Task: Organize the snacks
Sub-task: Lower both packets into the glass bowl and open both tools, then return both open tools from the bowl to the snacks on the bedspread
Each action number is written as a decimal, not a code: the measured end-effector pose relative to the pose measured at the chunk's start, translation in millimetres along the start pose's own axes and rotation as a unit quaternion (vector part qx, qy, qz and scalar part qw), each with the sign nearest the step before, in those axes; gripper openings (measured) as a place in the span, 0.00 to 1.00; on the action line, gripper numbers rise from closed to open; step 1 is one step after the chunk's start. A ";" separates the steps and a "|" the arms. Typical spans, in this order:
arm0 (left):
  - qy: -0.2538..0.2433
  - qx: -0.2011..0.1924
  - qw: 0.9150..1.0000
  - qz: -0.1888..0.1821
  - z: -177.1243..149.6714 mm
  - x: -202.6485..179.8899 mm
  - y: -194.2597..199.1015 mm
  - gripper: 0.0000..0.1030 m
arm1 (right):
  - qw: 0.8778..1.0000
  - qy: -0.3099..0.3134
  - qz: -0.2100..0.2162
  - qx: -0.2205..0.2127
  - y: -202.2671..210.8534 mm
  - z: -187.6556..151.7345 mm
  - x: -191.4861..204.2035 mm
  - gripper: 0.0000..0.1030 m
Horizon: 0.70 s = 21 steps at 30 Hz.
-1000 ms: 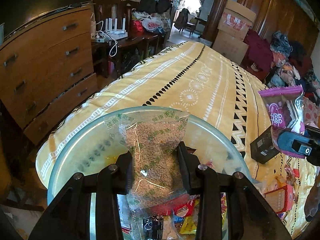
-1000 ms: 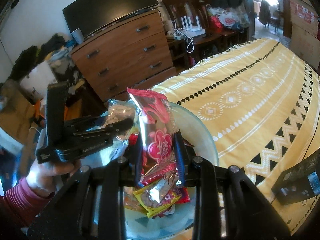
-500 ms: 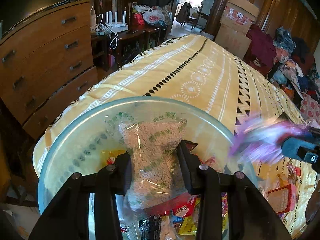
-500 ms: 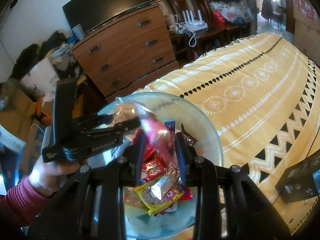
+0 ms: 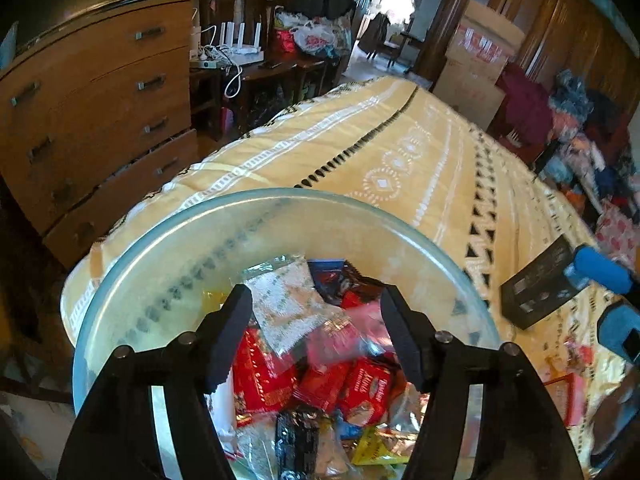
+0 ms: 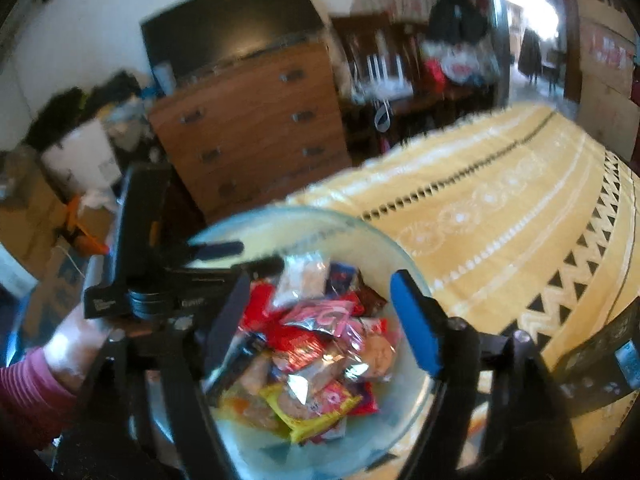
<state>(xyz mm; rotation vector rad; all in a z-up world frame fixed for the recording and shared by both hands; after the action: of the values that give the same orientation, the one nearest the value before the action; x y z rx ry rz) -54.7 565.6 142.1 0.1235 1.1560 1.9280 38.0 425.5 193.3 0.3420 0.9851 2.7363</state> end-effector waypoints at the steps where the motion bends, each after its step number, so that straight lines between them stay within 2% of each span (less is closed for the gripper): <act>1: 0.002 -0.003 1.000 -0.002 -0.7 1.3 3.4 0.66 | 1.000 -0.007 0.012 -0.013 3.9 -3.1 3.2 0.74; 4: 0.019 -0.018 1.000 -0.017 -4.5 9.3 18.8 0.66 | 0.998 -0.012 0.050 -0.040 6.7 -20.1 22.3 0.75; 10: 0.044 -0.049 0.997 -0.035 -8.7 17.0 47.7 0.66 | 0.995 -0.024 0.088 -0.031 -25.8 -55.6 45.4 0.75; 14: 0.050 -0.063 0.996 -0.047 -10.9 16.2 61.9 0.66 | 0.995 -0.032 0.090 -0.042 -45.6 -54.8 48.8 0.76; 16: 0.052 -0.061 0.996 -0.049 -13.7 15.7 62.2 0.66 | 0.996 -0.028 0.077 -0.038 -55.2 -55.1 47.8 0.77; 21: 0.050 -0.041 0.997 -0.052 -26.3 10.3 51.5 0.66 | 0.998 -0.038 0.045 0.010 -82.3 -70.6 35.4 0.77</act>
<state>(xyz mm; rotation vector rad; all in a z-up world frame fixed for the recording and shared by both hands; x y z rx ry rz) -105.5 544.9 163.0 -0.0774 1.1243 1.9041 -6.0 455.2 92.4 0.5014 1.0024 2.7708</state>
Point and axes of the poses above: each gripper's, at about its wrist camera, not at the fingertips, and y roughly against the way its jaws point, x to its left, z to its top, the point moved 8 cm from there along -y, roughly the way its jaws point, and after that the axes turned 7 degrees about y, right-handed, at the moved point
